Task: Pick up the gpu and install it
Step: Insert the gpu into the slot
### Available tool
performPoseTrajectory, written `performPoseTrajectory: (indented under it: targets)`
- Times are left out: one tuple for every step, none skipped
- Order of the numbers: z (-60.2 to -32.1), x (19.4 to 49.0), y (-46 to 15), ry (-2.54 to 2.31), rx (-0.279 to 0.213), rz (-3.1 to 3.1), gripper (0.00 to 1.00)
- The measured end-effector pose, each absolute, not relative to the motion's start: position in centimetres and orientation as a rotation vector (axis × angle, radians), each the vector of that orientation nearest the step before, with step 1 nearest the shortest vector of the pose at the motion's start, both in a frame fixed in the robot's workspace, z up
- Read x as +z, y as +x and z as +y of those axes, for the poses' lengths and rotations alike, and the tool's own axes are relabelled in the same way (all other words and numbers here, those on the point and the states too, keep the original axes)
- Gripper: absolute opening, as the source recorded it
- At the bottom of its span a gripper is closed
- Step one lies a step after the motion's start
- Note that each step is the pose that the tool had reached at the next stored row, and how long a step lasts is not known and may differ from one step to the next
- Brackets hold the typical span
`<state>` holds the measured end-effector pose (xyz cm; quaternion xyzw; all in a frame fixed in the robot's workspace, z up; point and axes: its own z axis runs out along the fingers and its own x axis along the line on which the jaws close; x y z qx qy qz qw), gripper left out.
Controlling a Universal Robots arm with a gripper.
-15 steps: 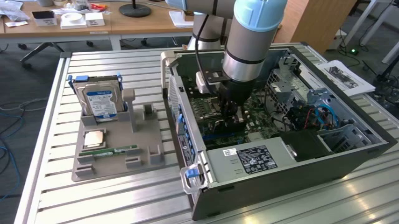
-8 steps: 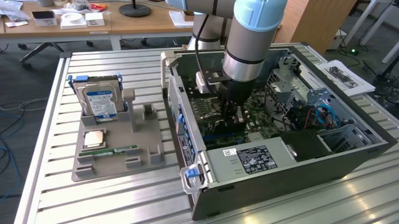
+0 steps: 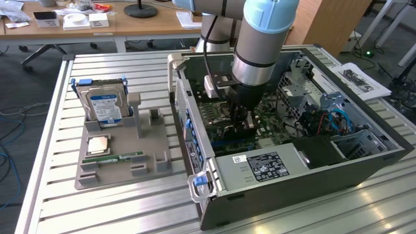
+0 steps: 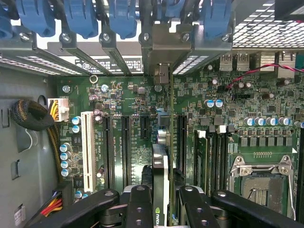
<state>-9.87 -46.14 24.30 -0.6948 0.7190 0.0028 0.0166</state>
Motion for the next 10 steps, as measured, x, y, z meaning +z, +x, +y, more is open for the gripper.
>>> performPoseTrajectory:
  targets:
    - [-46.15, 24.3, -9.87, -2.16, 0.009, 2.235, 0.27]
    - [-46.14, 24.29, -9.87, -2.16, 0.009, 2.235, 0.27]
    - [-46.14, 24.29, -9.87, -2.16, 0.009, 2.235, 0.27]
    - [-46.14, 24.28, -9.87, -2.16, 0.009, 2.235, 0.27]
    - [-46.14, 24.25, -9.88, -2.16, 0.008, 2.235, 0.27]
    - [-46.14, 24.22, -9.89, -2.159, 0.008, 2.234, 0.27]
    - [-46.14, 24.22, -9.89, -2.159, 0.008, 2.235, 0.27]
    - [-46.14, 24.23, -9.89, -2.16, 0.008, 2.235, 0.27]
    - [-46.14, 24.23, -9.89, -2.16, 0.008, 2.235, 0.27]
    - [-46.14, 24.23, -9.89, -2.16, 0.008, 2.235, 0.27]
